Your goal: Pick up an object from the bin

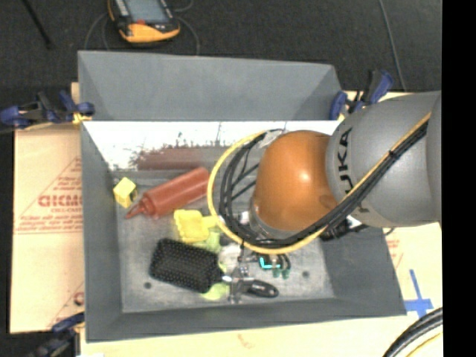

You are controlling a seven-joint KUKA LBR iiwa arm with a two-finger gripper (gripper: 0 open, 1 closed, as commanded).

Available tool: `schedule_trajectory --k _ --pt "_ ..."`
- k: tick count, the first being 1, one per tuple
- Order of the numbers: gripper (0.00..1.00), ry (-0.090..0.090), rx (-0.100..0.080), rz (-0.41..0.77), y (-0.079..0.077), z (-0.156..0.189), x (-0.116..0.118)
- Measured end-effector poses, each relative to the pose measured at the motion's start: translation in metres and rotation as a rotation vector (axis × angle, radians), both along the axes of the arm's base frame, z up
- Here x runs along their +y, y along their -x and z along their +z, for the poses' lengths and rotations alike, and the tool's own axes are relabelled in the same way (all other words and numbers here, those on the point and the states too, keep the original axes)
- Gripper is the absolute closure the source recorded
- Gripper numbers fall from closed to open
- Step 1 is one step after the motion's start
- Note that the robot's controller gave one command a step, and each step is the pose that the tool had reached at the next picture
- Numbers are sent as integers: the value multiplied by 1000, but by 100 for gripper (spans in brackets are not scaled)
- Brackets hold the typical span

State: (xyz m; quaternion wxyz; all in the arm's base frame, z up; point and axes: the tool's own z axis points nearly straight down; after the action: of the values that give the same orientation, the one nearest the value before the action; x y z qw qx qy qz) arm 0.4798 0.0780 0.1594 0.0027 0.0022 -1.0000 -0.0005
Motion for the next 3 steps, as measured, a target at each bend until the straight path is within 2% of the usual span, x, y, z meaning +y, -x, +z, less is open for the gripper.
schedule_trajectory --k 1,2,3 --pt "0 -1 -7 -2 -2 3 0" --pt "0 0 -15 -58 -21 -33 40" --pt "0 -3 -16 -119 -32 -81 95"
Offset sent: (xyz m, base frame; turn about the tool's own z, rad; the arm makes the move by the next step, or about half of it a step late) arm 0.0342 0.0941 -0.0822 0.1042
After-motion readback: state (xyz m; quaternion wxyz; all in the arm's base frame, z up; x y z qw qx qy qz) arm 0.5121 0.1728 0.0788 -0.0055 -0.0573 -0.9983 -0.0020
